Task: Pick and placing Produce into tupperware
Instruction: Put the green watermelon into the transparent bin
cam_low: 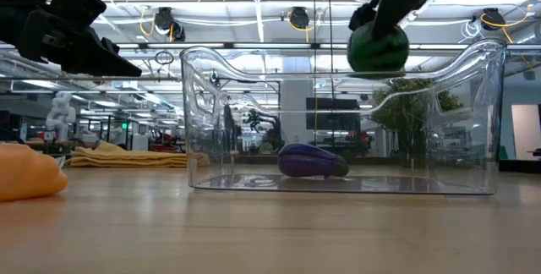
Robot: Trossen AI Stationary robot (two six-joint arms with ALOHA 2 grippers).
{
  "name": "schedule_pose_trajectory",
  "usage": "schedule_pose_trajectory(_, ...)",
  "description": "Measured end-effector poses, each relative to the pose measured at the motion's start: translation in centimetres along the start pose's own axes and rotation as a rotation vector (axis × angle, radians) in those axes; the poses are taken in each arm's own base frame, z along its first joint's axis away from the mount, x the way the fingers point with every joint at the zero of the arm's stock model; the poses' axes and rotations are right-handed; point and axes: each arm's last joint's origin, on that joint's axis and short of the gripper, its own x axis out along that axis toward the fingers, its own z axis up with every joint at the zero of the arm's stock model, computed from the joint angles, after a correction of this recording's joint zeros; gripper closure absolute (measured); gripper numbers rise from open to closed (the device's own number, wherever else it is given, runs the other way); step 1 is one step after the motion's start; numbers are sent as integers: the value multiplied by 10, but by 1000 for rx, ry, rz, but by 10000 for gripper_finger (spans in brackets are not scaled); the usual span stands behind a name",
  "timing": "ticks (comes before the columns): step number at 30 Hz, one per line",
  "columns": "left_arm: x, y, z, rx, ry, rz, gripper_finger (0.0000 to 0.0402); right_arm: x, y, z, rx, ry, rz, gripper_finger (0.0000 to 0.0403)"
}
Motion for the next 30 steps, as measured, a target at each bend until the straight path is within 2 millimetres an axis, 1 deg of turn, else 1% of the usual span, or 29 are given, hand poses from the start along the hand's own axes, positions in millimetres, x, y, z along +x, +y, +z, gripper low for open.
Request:
schedule_pose_trajectory(7,0,0,0,8,1,0,364,29,1,-5,-74,116,-19,115)
schedule_pose_trajectory(9,0,0,0,8,1,0,364,30,1,-4,-91,120,-18,115)
schedule_pose_trajectory(14,0,0,-1,10,9,-1,364,27,5,0,-161,111,6,115)
schedule_pose_trajectory(18,0,0,-2,13,23,-2,364,22,12,5,-240,80,30,115)
schedule_pose_trajectory(21,0,0,-2,13,25,-3,364,21,13,6,-262,78,32,115)
schedule_pose_trajectory(24,0,0,-2,13,25,-2,364,27,11,8,-279,80,28,115)
schedule_pose_trajectory(30,0,0,-2,13,25,-3,364,51,10,3,-311,166,21,115)
